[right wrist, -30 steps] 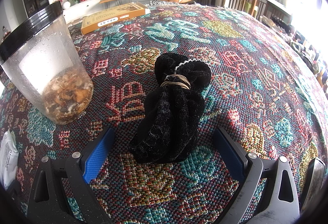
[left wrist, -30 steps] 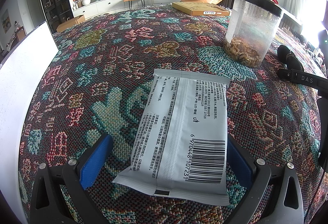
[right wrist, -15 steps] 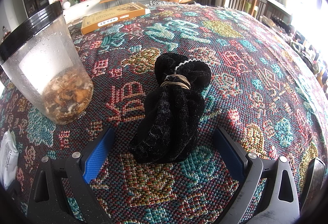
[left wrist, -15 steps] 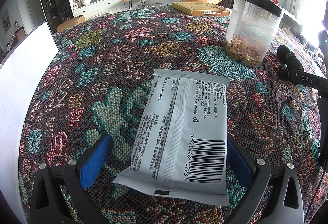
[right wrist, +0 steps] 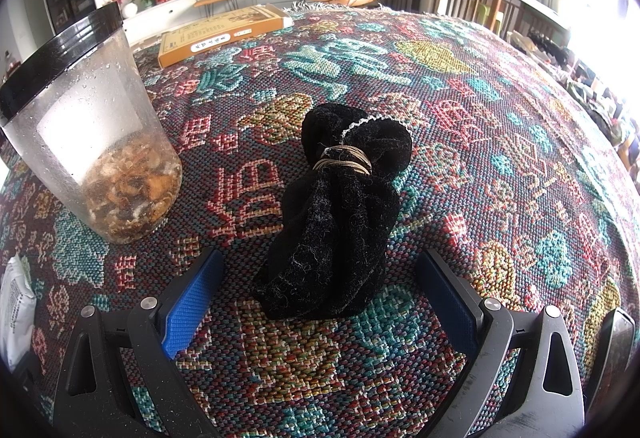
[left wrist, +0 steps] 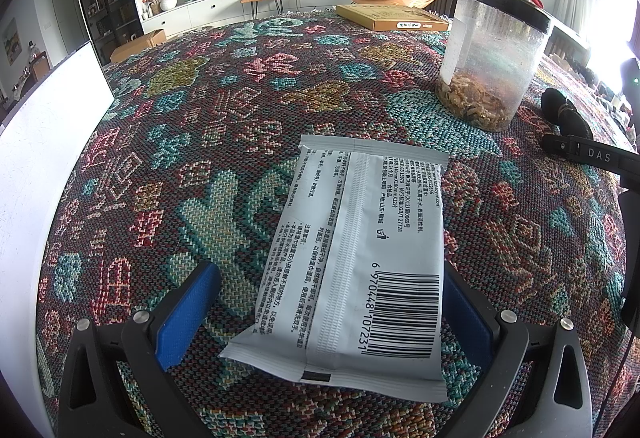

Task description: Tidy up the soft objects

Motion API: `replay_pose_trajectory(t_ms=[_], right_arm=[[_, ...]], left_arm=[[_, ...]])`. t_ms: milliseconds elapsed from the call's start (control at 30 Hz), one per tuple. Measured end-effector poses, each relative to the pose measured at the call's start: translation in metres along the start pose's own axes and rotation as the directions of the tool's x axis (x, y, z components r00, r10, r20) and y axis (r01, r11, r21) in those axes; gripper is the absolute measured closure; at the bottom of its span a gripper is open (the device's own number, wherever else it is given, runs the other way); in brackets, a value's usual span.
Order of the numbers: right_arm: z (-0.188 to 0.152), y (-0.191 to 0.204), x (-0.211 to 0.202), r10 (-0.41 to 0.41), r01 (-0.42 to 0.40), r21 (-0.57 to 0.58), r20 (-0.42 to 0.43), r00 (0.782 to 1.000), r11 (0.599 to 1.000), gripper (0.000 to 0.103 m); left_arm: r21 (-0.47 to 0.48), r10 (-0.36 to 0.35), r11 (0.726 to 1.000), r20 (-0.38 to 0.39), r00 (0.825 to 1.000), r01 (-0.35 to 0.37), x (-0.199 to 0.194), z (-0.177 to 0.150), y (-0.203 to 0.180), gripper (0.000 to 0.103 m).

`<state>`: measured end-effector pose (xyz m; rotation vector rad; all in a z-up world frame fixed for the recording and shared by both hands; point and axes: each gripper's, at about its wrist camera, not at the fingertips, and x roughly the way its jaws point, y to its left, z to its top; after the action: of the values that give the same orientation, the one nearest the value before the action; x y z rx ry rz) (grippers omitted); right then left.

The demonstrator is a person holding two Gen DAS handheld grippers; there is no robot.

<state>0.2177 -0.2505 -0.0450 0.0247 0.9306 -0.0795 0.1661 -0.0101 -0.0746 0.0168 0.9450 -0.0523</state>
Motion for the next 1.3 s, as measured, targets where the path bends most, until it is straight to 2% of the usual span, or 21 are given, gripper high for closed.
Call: replay_pose_trajectory(t_ms=[900, 1000, 1133, 1300], right_arm=[[-0.0001, -0.0001, 0.0001, 0.0, 0.0, 0.0, 0.0, 1.0, 1.0, 0.005], [-0.0001, 0.0, 0.0001, 0.0, 0.0, 0.0, 0.0, 1.0, 1.0, 0.005], [-0.0001, 0.0, 0.0, 0.0, 0.0, 0.0, 0.0, 1.0, 1.0, 0.005], [-0.0001, -0.0001, 0.0, 0.0, 0.0, 0.0, 0.0, 1.0, 1.0, 0.005]], left_arm=[[0.0, 0.002, 1.0, -0.003, 1.0, -0.002, -0.0002, -0.0001, -0.0004, 0.0], [0.005, -0.007, 1.0, -0.031, 1.0, 0.007, 0.0004, 0.0025, 0.0003, 0.0], [0.055, -0.041, 0.997, -0.084, 0.996, 0.045, -0.0012, 0.0039, 0.0017, 0.0], [0.1, -0.062, 0.992, -0.116, 0.991, 0.074, 0.0011, 0.008, 0.0011, 0.0]])
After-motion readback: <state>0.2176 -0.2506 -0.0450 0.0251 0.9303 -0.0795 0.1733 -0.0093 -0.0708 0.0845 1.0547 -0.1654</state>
